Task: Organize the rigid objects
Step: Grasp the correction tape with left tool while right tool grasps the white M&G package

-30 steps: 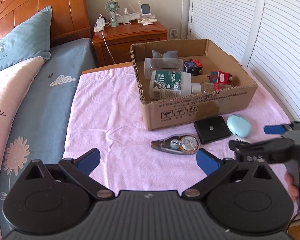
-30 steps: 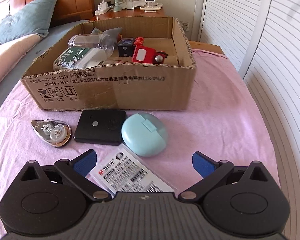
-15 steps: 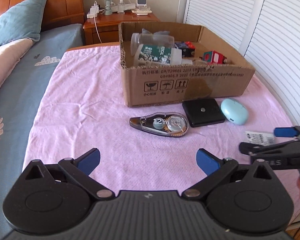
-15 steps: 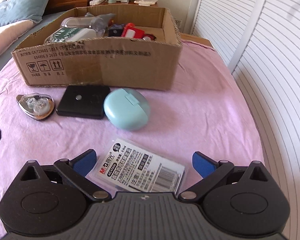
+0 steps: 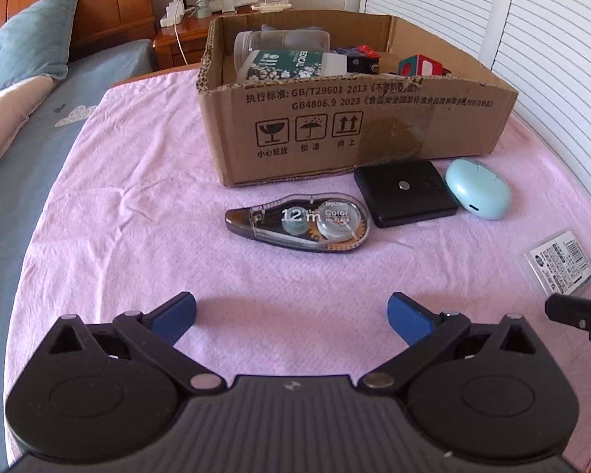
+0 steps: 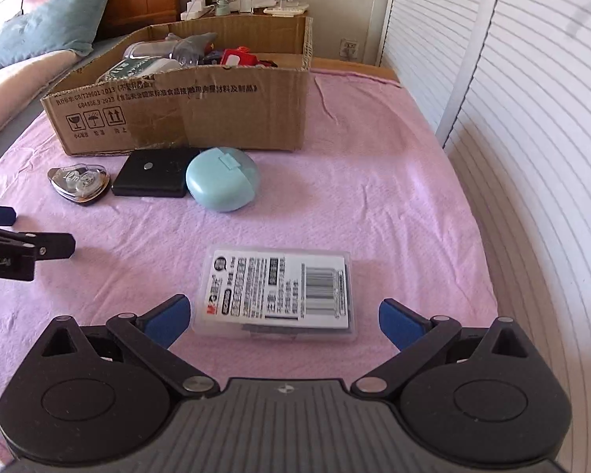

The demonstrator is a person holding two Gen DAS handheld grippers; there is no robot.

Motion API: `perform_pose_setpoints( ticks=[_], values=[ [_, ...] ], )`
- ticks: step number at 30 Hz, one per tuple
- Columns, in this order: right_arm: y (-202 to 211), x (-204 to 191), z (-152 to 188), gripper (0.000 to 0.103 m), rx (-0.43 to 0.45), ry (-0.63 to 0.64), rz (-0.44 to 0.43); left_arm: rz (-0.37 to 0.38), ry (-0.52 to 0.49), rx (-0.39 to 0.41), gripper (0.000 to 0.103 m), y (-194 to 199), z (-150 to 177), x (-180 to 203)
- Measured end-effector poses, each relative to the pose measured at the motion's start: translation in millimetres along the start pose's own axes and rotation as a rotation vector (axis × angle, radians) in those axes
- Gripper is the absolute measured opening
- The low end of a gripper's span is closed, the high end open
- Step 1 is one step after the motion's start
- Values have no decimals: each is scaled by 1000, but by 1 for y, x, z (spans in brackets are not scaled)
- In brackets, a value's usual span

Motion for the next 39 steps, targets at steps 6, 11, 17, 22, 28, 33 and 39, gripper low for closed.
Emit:
perform_pose_setpoints(
  ticks=[6,11,17,22,28,33,39],
  values=[
    [-3,-6,7,103,-5,29,-23,-2,-1,30,102,-7,-7,0],
    [-5,-11,7,103,26,46,-39,-12,8,48,102,-14,-14,-2],
    [-6,-11,6,103,46,58,-56,-17,9,78,103,-21,-20,-3],
    [-7,-11,5,103,64,66,-63,-26,18,92,103,-25,-24,0],
    [-10,-12,3,103,71,73,-70,-36,35,85,102,-26,-28,1],
    [-11,-13,2,103,80,68,-67,-32,25,97,89,-21,-26,2],
    [-11,-14,1,103,79,65,-64,-20,14,86,89,-13,-17,-7]
  ],
)
Point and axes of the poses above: each gripper's, at about its wrist camera, not at the fingertips, and y roughly against the way its jaws point, x to its right, z to its underside, the point moved 2 cm from there along -y, roughly the way its jaws point, and after that the axes turned 5 degrees about -y, right-handed, at the moved point
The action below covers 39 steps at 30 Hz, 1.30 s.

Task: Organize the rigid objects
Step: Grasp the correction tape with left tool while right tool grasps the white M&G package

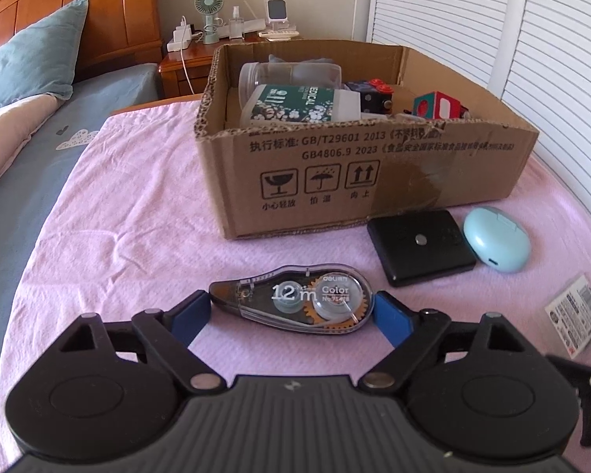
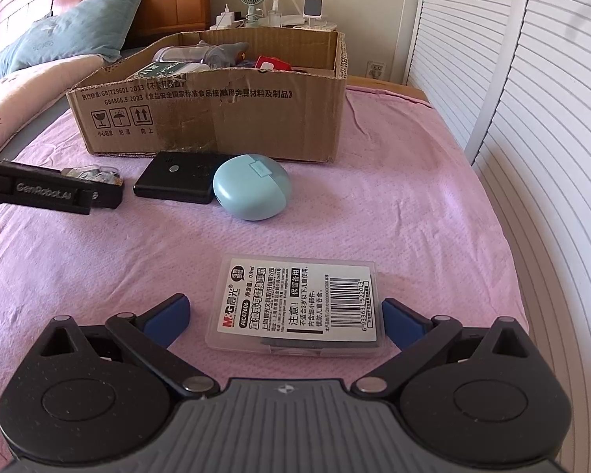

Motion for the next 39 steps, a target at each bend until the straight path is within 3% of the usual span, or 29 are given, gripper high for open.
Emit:
perform_pose_setpoints(
  ticks=[20,26,31,36,39],
  values=[
    [-6,-4,-7,103,-2,22,-18,8,-23,27,97,0,7,-9],
    [-5,-4,-7,103,-3,24,-20,31,-46,11,96,-1,5,-9],
    [-5,-5,-8,103,-13,24,-19,48,-58,10,90,2,4,-8],
    [-2,-6,-10,94,-19,24,-19,52,-60,-3,90,1,2,-8],
    [-2,-5,-13,93,-34,16,-21,62,-68,-20,90,2,1,-9]
  ],
)
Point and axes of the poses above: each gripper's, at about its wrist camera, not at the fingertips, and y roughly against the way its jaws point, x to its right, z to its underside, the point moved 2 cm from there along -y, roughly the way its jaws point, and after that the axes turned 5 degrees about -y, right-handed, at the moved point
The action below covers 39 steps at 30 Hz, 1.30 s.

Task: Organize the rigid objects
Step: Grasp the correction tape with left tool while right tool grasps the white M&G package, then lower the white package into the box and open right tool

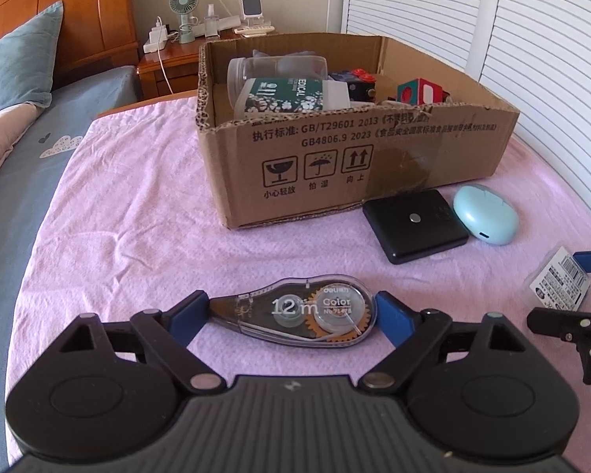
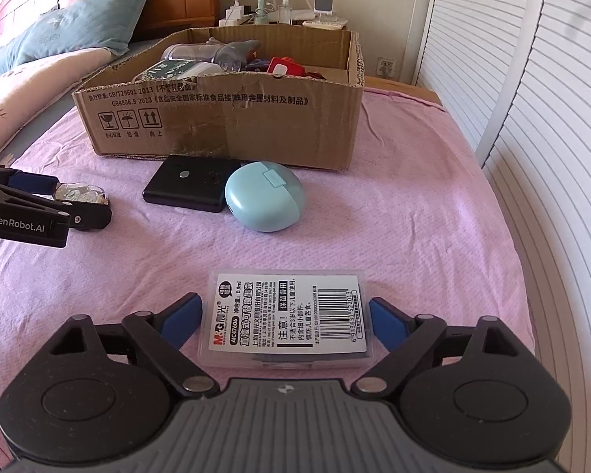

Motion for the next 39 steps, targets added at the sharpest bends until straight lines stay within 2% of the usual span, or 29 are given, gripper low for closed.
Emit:
perform_pose_setpoints(
  ticks=[6,14,24,29,39],
  values=[
    [6,3,-4,93,-8,-5,-28,48,-14,-33,89,5,0,0],
    [26,-2,-19,93,27,94,-23,100,-48,-29,89,28,-10,-2],
    [45,2,-83,93,133,133,-83,111,-75,34,89,57,-35,-8],
    [29,3,-130,93,160,144,-98,95,-73,62,89,65,-42,-11],
    [-44,5,-202,93,123,80,-113,54,-61,76,89,71,-48,-15]
  ],
)
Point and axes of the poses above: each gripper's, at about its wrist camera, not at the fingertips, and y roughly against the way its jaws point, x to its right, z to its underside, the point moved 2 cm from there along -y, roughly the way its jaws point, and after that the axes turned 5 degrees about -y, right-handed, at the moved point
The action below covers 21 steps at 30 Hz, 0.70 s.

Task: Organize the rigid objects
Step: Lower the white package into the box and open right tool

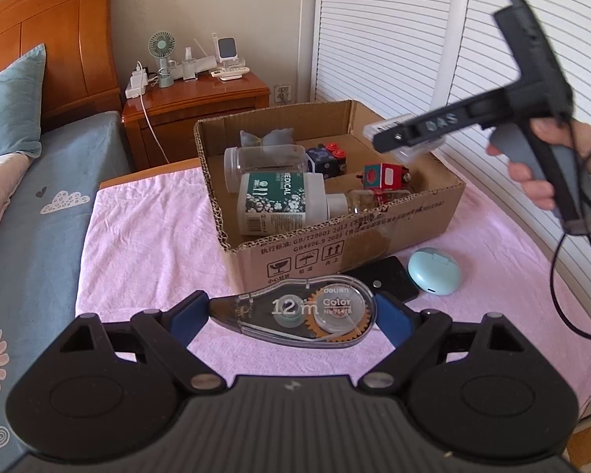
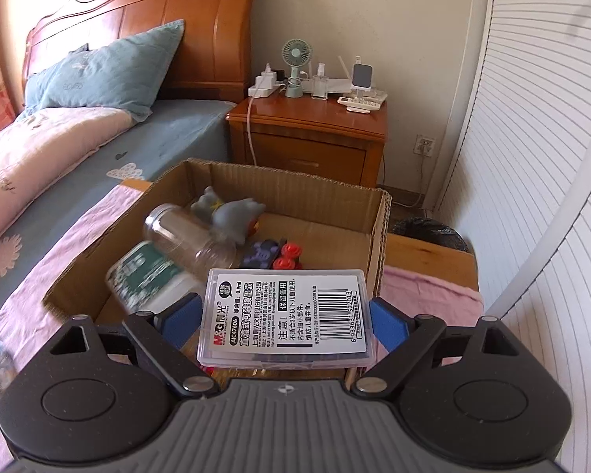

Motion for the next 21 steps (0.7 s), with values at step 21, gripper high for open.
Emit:
perform_pose_setpoints(
  ticks=[21],
  values=[
    [49,7,24,103,-39,-161,84,1,-1,15,90,8,-19,5]
  ],
)
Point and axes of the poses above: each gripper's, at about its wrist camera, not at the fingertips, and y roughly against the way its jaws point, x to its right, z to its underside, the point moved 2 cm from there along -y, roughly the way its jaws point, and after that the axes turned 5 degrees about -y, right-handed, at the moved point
